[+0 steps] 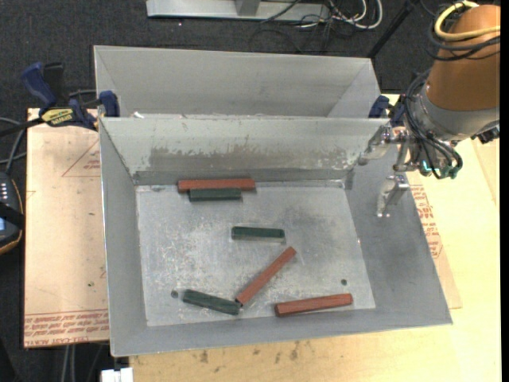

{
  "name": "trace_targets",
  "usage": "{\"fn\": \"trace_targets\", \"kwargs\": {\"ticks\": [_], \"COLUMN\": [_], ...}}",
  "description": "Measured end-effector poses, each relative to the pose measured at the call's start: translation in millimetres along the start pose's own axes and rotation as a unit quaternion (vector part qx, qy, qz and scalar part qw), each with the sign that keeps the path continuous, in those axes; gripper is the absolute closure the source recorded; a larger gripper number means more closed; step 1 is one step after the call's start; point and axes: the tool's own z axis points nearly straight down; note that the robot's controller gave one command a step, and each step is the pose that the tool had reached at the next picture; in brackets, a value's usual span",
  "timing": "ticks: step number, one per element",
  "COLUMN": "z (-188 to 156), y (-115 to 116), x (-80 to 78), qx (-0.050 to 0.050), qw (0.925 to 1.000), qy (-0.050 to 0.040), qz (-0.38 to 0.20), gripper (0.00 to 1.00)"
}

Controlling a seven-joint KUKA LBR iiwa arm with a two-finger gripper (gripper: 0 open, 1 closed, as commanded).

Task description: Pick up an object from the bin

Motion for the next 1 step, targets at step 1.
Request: {"fn": "trace_targets", "kwargs": {"ticks": [1], "z": [-5.1], "y": [0.5], "x": [-1.3], "qx": [0.001], "qw": [1.0], "qy": [-0.004], "qz": [-0.001], "gripper": [0.0]}}
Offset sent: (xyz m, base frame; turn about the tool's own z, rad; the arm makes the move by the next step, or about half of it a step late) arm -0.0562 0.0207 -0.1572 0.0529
